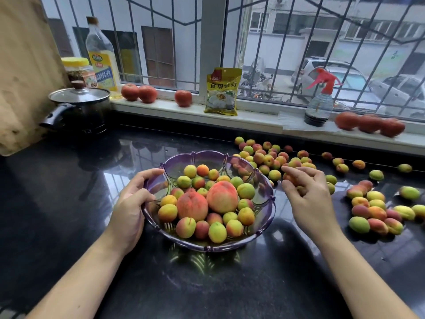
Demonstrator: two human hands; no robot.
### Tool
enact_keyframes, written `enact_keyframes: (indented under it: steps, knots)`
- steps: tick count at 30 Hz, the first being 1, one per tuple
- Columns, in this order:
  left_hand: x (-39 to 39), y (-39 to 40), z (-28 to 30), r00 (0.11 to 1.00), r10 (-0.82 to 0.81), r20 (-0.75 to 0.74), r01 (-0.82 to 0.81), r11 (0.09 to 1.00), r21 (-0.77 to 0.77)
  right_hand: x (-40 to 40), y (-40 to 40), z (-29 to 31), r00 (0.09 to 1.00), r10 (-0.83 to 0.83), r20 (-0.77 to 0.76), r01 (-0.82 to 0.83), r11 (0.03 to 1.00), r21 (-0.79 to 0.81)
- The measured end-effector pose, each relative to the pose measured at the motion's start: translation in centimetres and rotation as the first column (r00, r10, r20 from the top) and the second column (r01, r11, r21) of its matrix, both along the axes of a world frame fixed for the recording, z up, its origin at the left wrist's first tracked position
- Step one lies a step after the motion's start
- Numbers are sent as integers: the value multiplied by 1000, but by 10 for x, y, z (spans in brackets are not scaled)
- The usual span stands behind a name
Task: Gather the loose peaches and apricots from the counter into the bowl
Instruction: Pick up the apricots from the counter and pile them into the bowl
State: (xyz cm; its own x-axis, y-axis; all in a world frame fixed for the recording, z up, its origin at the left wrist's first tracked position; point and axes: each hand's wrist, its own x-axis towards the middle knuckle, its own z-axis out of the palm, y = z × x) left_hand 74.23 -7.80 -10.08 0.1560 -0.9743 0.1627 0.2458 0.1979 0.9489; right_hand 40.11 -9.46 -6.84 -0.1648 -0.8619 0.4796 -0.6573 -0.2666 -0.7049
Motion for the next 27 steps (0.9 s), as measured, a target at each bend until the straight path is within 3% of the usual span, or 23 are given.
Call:
enact_keyframes:
  steps: [2, 8, 15, 22, 27]
  knots:
    - [0, 0, 0, 1000, 1, -3, -1, 1000, -3, 1, -2, 9, 997, 79, 18, -79, 997, 13]
    - [-1, -1, 2, 1000, -7, -5, 7, 1000, -4, 39, -22, 53, 920, 316, -230, -296, 948, 117]
    - [1, -1, 1, 1000, -13, 0, 13, 1000, 4, 91, -84, 59, 614, 441, -655, -354, 895, 270]
    - [0, -3, 0, 1000, -12, 13, 12, 1000, -6, 95, -93, 51, 514, 444, -734, -350, 890, 293]
    - [0, -2, 2, 1000, -15, 0, 15, 1000, -17, 95, -87, 49, 523, 443, -729, -362, 889, 280]
